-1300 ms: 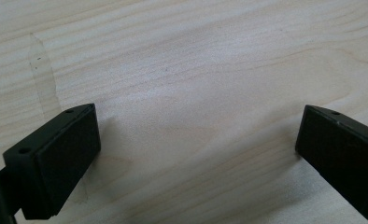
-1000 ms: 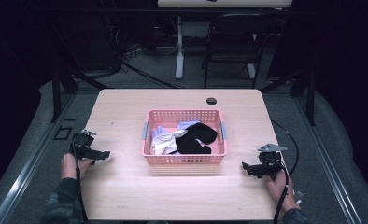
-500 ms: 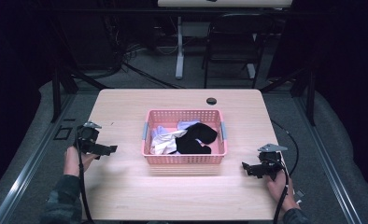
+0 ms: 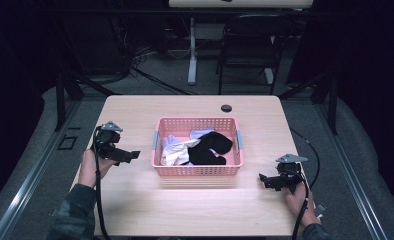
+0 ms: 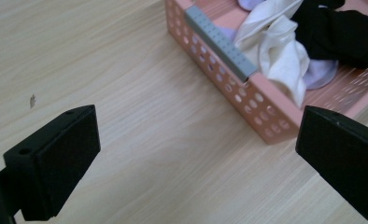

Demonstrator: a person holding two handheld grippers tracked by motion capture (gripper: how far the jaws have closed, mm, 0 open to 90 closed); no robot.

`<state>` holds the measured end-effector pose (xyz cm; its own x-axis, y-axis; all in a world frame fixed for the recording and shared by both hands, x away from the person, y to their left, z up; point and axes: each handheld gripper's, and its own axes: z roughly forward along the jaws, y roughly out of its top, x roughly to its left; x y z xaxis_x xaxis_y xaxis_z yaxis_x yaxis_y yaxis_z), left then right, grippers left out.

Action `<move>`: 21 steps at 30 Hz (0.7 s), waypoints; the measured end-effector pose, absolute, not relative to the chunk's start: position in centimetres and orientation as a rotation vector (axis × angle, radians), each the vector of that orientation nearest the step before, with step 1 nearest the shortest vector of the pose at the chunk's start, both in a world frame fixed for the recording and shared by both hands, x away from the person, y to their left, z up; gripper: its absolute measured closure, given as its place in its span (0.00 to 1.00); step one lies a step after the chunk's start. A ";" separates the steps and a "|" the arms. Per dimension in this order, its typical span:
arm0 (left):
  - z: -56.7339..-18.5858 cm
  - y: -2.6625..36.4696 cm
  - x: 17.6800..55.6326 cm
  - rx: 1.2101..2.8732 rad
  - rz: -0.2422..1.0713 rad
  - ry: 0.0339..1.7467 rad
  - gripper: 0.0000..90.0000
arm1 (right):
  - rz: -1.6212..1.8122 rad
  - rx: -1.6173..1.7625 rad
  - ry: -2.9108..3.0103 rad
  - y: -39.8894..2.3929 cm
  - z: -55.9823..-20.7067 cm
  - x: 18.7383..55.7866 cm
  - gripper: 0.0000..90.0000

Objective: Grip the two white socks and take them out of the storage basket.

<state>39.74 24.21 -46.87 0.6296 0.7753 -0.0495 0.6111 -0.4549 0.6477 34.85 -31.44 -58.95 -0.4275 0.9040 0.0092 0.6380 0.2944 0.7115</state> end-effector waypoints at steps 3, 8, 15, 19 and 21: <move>-46.4 23.1 40.0 2.233 0.334 1.045 0.00 | 0.915 1.382 2.173 -31.4 -58.9 34.8 0.00; -45.7 20.7 40.7 2.289 0.301 0.970 0.00 | 0.915 1.382 2.173 -31.4 -58.9 34.8 0.00; -45.6 17.5 41.5 2.343 0.272 0.880 0.00 | 0.914 1.382 2.173 -31.4 -58.9 34.8 0.00; -46.1 15.6 42.2 2.415 0.251 0.844 0.00 | 0.914 1.382 2.173 -31.4 -58.9 34.8 0.00; -46.5 14.8 42.6 2.449 0.239 0.832 0.01 | 0.914 1.382 2.173 -31.4 -58.9 34.8 0.00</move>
<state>42.58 14.79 -46.51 0.7941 0.6078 -0.0050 0.5127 -0.6653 0.5428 34.84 -31.44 -58.94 -0.4273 0.9041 0.0085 0.6382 0.2949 0.7111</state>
